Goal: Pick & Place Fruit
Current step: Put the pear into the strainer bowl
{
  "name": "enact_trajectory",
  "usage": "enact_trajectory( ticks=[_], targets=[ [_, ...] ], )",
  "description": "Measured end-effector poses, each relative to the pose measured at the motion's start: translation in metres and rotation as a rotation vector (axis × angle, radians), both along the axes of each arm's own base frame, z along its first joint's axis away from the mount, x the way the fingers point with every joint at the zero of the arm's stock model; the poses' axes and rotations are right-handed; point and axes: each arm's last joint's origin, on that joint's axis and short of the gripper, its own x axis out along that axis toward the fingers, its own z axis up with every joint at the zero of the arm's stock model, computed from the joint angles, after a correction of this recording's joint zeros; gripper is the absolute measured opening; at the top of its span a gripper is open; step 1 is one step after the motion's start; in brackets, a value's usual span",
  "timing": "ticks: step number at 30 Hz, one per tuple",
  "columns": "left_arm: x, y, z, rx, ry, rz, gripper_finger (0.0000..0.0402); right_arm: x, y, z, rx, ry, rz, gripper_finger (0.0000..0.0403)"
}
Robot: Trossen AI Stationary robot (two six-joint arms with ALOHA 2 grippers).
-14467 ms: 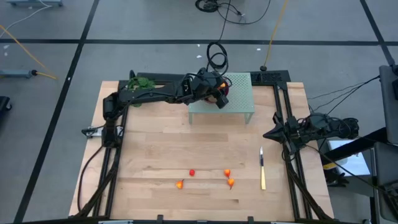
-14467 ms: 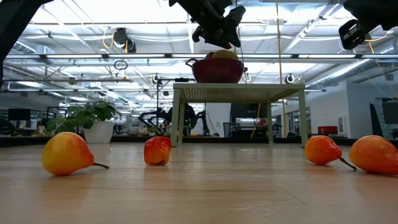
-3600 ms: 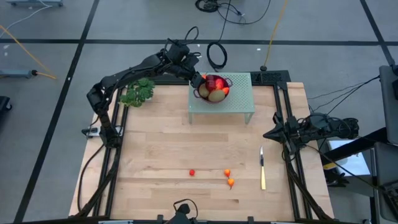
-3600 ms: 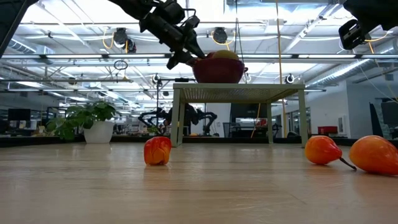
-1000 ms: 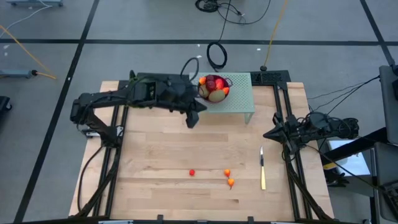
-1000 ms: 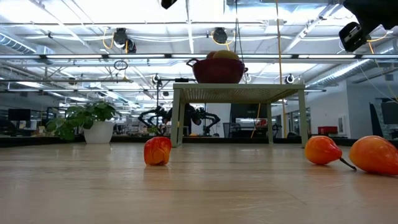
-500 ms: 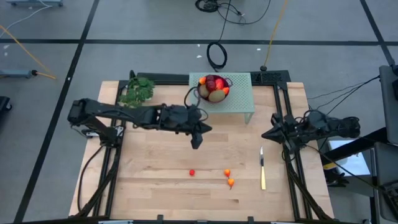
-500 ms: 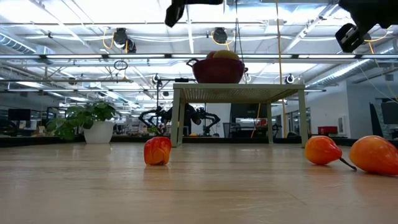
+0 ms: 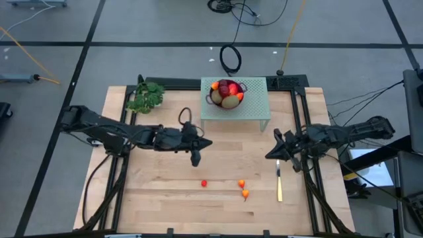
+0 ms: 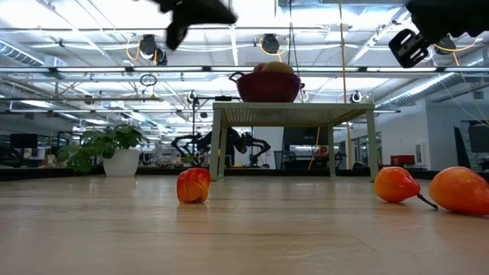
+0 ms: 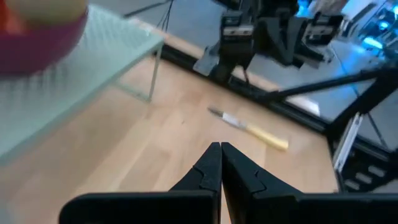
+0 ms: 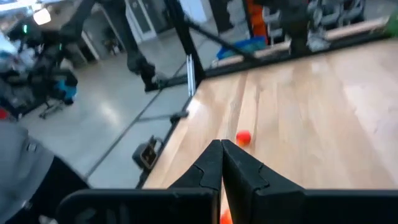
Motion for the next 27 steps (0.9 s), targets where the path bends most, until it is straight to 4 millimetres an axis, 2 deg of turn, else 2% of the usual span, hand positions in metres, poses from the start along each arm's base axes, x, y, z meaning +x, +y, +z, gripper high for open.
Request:
enact_trajectory(
  ticks=[5, 9, 18, 27],
  targets=[
    [-0.03, 0.002, -0.014, -0.018, -0.064, -0.003, 0.0003, 0.014, 0.009, -0.001, -0.027, 0.079, 0.002, 0.0004],
    [-0.053, 0.006, -0.028, -0.036, -0.079, -0.011, 0.0008, 0.028, 0.018, 0.005, -0.051, 0.122, -0.009, 0.0004],
    [-0.103, 0.014, -0.044, -0.048, -0.12, -0.064, 0.0008, 0.065, 0.046, 0.018, -0.122, 0.247, -0.014, 0.0004],
    [-0.142, 0.019, -0.057, -0.056, -0.201, -0.176, 0.0004, 0.1, 0.068, 0.026, -0.251, 0.495, -0.018, 0.0004]
  ],
)
